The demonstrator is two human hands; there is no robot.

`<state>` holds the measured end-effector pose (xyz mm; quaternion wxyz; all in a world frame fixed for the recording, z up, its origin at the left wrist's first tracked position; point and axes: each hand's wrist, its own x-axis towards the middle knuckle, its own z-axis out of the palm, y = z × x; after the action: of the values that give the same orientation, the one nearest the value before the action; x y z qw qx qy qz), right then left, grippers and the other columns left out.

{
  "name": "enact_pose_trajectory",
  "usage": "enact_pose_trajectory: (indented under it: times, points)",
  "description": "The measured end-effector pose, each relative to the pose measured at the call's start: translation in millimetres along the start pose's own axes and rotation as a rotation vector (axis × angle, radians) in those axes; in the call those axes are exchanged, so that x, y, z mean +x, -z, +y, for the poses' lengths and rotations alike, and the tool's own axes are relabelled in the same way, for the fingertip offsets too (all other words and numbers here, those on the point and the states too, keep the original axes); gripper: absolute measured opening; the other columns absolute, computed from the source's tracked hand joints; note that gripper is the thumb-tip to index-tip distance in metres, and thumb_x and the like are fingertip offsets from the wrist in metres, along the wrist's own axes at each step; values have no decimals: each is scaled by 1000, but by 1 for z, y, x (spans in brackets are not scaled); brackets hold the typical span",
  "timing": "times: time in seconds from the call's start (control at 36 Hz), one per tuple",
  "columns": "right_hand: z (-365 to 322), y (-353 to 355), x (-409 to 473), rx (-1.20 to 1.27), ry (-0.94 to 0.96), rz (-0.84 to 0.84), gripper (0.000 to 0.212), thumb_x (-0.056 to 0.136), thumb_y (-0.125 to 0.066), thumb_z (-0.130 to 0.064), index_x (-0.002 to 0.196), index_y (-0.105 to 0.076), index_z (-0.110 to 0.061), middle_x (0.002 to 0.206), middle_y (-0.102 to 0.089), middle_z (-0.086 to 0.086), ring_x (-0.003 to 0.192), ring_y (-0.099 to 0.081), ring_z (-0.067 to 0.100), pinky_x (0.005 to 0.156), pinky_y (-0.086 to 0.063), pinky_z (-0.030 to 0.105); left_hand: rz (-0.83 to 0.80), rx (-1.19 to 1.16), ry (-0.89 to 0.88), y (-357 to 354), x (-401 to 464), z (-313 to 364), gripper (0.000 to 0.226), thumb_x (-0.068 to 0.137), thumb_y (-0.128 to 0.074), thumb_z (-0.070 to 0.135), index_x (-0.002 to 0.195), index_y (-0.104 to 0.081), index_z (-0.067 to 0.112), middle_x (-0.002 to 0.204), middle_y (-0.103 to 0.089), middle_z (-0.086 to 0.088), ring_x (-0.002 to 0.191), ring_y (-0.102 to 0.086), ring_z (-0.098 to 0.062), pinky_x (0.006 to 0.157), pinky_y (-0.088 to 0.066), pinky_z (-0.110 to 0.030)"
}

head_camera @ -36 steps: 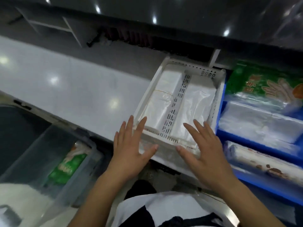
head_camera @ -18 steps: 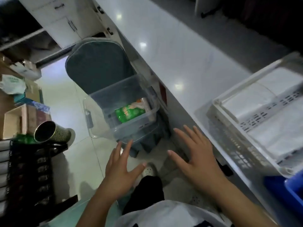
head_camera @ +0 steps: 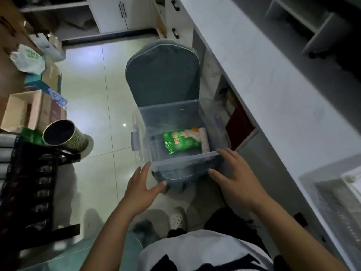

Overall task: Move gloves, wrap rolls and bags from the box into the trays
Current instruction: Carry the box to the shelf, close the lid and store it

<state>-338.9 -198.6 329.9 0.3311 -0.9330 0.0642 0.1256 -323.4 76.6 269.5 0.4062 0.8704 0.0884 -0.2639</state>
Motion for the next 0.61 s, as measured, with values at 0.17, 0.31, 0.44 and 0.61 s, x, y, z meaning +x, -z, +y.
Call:
enact_pose_trajectory:
  times: [0.17, 0.31, 0.44, 0.61]
  points:
    - [12, -13, 51, -70, -104, -51, 70, 87, -57, -57, 149, -34, -32, 160, -26, 3, 149, -17, 21, 119, -23, 46, 23, -115, 96, 18, 62, -28, 87, 85, -67, 52, 154, -16, 36, 162, -18, 1, 147, -22, -25, 117, -26, -48]
    - [35, -26, 112, -69, -238, -91, 76, 86, -63, -50, 150, -33, -22, 158, -27, 9, 146, -23, 26, 116, -26, 48, 66, -257, 270, 24, 114, -37, 83, 89, -67, 41, 154, -17, 29, 159, -25, -4, 141, -33, -31, 109, -34, -47]
    - [59, -50, 184, 51, -405, -68, 81, 83, -67, -42, 150, -31, -14, 155, -34, 13, 143, -31, 30, 114, -30, 48, 87, -290, 415, 31, 156, -45, 85, 89, -68, 39, 155, -15, 28, 161, -21, -9, 142, -31, -35, 108, -35, -48]
    - [86, -76, 255, 106, -653, 18, 85, 80, -65, -44, 149, -24, -16, 147, -38, 18, 130, -41, 41, 105, -38, 55, 121, -352, 568, 41, 206, -60, 89, 87, -72, 32, 154, -15, 25, 161, -20, -13, 141, -31, -38, 109, -33, -51]
